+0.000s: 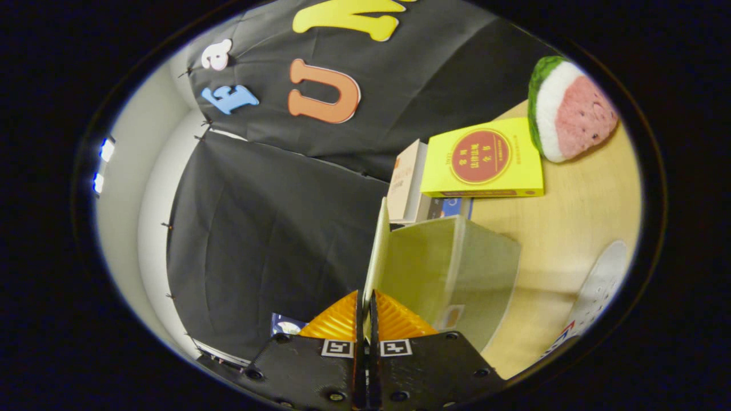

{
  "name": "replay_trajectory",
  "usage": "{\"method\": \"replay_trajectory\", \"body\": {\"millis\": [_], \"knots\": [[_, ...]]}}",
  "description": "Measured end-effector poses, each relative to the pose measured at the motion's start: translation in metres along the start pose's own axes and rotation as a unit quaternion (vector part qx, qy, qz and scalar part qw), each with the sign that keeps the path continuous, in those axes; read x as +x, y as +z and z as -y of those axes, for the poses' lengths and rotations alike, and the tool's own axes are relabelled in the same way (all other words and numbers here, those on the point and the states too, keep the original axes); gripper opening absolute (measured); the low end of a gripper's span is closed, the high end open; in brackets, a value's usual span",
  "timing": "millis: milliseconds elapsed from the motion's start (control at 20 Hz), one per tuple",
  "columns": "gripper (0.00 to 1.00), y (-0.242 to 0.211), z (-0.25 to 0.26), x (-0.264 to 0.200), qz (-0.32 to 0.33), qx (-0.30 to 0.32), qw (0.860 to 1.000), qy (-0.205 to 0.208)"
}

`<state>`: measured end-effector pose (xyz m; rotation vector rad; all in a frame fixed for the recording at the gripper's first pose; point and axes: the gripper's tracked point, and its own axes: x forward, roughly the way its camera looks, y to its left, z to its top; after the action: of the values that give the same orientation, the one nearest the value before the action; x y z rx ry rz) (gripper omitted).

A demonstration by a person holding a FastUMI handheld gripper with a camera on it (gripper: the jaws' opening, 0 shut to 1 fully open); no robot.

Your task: Open the storage box then place both shoes into the box .Put the left shoe in first, then the right shoe, with the right side of both shoes facing outward in a uniform manner.

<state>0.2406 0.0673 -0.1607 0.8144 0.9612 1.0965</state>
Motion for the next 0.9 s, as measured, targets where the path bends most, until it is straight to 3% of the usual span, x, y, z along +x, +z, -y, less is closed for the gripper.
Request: {"method": "replay_trajectory", "body": {"millis": [450,550,800,900], "knots": [[0.02,-0.004,-0.093,0.088,-0.007,-0.032,0.999,-0.013],[0.09,-0.001,-0.104,0.116,-0.003,-0.04,0.999,-0.025],[0.12,-0.01,-0.129,0.179,-0.002,-0.052,0.998,-0.037],[0.27,-0.017,-0.137,0.194,-0.002,-0.055,0.998,-0.031]]}}
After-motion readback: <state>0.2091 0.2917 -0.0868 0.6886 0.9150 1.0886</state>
